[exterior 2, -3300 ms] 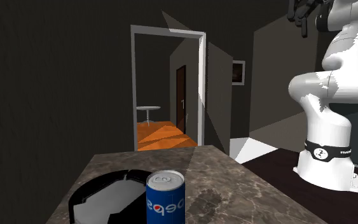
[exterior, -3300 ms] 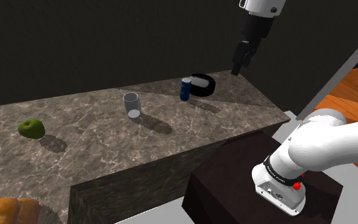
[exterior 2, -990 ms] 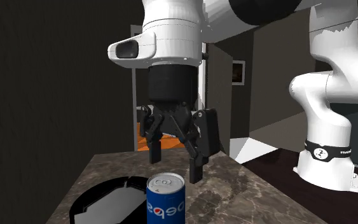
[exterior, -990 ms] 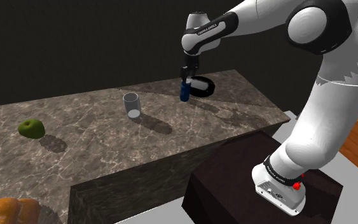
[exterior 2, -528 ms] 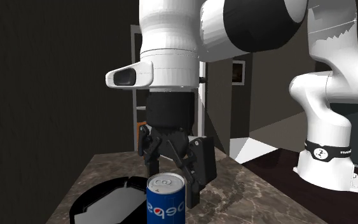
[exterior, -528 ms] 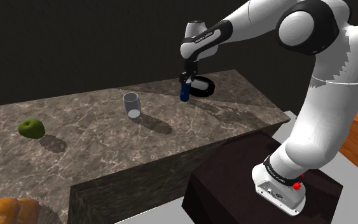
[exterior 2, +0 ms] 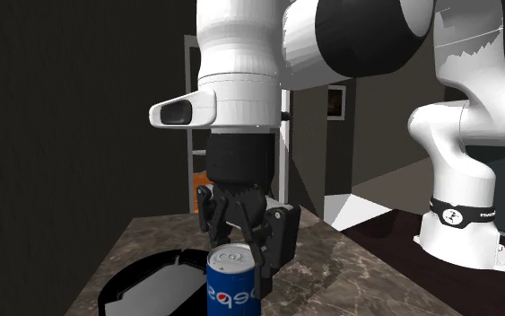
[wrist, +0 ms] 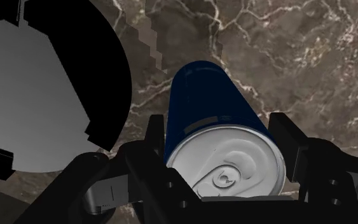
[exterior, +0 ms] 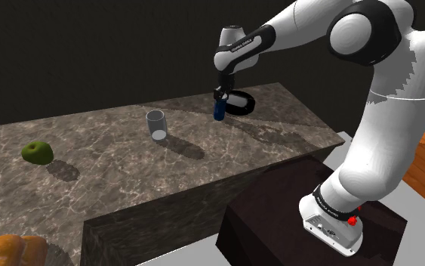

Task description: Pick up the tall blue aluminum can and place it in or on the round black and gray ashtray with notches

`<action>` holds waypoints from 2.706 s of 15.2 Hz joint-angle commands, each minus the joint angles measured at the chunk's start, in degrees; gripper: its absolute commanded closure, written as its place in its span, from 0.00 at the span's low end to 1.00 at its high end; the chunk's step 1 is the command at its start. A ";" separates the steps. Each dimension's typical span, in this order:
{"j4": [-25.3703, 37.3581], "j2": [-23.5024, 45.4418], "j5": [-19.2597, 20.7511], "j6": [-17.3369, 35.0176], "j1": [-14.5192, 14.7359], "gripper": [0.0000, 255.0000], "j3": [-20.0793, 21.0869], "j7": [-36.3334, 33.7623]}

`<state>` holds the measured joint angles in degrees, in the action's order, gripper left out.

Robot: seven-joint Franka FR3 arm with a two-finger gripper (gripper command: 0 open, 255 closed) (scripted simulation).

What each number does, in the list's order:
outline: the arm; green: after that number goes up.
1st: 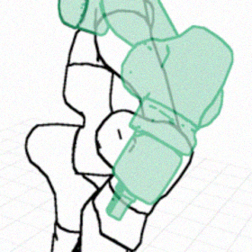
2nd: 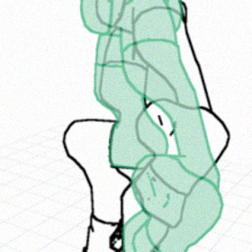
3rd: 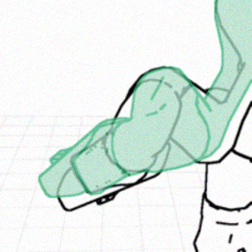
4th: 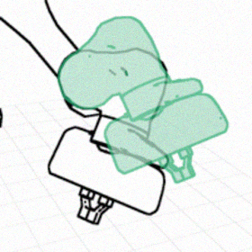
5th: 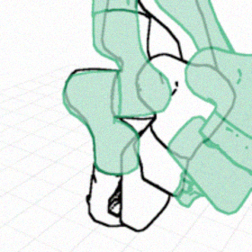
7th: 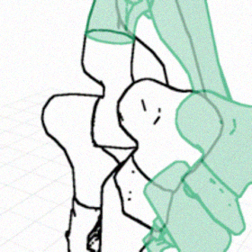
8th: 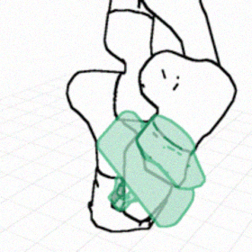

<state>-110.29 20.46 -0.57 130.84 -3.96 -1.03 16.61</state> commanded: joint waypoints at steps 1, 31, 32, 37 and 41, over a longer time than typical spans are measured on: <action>-0.01 0.01 0.00 0.00 0.00 1.00 0.00 0.00; 7.21 -7.51 0.21 -14.73 0.05 1.00 -0.08 -0.15; 7.56 -7.67 0.22 -15.24 0.05 1.00 -0.08 -0.16; 13.26 -5.42 -0.43 -18.72 -3.69 1.00 -2.22 5.87; 19.34 -2.56 -1.08 -21.99 -6.73 1.00 -3.79 10.51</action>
<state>-92.72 16.94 -1.46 109.66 -9.88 -4.42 25.83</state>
